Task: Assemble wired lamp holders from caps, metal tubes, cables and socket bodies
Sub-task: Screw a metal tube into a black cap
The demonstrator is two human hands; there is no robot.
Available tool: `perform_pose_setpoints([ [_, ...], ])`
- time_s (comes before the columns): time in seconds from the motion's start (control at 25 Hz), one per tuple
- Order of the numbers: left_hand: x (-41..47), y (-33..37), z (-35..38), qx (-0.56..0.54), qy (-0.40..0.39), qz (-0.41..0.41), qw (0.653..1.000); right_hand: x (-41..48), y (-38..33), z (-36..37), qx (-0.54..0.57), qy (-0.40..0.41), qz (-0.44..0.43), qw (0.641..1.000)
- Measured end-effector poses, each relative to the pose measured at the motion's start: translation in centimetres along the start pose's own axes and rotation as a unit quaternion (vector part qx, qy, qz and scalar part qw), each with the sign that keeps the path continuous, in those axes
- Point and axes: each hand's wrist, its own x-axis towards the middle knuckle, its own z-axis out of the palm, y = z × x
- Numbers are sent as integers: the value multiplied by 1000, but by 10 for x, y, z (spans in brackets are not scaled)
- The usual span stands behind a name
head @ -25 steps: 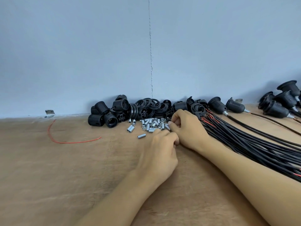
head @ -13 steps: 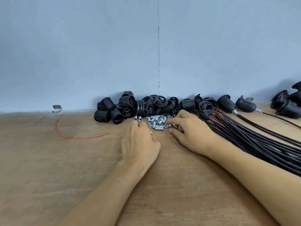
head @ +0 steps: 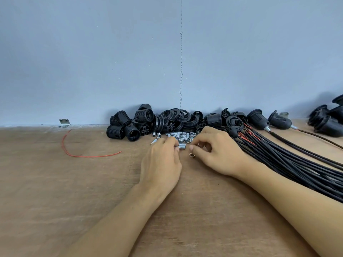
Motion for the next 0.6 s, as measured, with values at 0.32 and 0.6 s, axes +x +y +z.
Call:
perform_pose_setpoints([
  [0.32, 3, 0, 7, -161, -25, -34, 986, 3, 9, -4, 43, -104, 26, 993],
  [0.6, 8, -2, 6, -223, -44, -83, 970, 1, 14, -9, 71, -103, 25, 992],
])
